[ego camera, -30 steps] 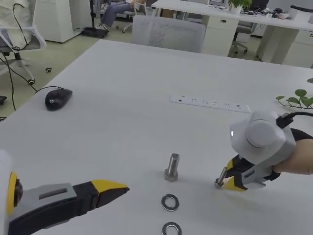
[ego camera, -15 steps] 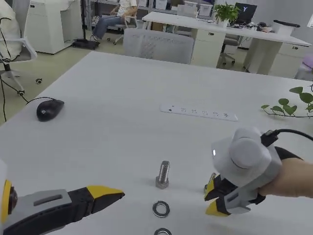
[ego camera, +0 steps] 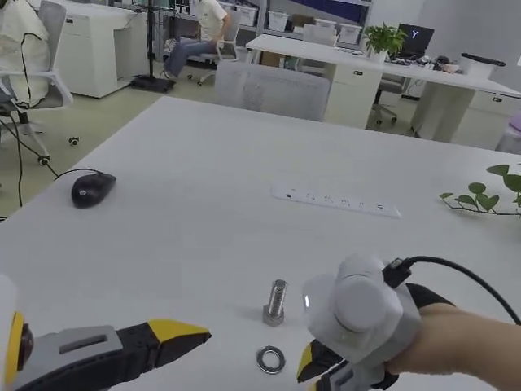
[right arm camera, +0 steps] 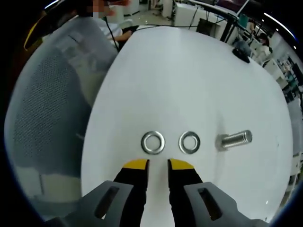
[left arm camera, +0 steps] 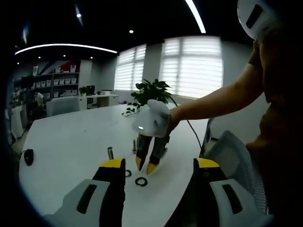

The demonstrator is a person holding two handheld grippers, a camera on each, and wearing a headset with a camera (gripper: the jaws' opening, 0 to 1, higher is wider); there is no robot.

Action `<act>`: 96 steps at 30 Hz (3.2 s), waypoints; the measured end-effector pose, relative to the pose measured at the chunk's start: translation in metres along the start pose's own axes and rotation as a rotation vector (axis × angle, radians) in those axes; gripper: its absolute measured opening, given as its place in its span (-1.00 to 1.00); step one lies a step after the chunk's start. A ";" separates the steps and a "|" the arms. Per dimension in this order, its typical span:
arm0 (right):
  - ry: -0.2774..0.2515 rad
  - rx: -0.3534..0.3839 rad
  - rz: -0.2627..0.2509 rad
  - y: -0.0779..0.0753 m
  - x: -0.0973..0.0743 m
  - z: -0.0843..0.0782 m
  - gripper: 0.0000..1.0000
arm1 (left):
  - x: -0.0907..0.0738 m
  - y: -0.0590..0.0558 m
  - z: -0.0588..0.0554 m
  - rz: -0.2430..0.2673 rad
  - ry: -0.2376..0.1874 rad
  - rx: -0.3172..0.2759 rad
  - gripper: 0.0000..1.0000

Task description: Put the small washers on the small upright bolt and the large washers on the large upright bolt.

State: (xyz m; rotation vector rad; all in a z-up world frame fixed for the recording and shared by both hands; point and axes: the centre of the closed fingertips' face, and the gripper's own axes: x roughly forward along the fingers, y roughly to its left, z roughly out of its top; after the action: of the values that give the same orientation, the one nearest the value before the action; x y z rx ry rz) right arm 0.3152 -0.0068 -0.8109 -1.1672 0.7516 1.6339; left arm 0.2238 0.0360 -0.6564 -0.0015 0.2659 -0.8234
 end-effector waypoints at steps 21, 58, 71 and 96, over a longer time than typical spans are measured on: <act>0.002 -0.035 0.065 0.010 0.021 0.011 -0.42 | -0.002 0.004 -0.001 0.028 -0.002 -0.010 0.14; -0.011 -0.008 -0.053 -0.034 -0.026 0.012 -0.57 | 0.004 0.006 -0.005 0.007 0.010 -0.018 0.14; -0.009 -0.005 -0.168 -0.097 -0.059 0.021 -0.57 | 0.007 0.006 -0.005 -0.003 0.011 -0.028 0.14; 0.048 -0.036 -0.125 -0.119 -0.033 0.023 -0.56 | 0.004 0.015 -0.011 0.026 0.020 -0.053 0.13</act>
State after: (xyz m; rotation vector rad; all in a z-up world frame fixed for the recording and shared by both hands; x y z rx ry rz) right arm 0.4215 0.0436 -0.7670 -1.2578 0.6677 1.5262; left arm 0.2344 0.0445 -0.6692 -0.0396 0.3058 -0.7909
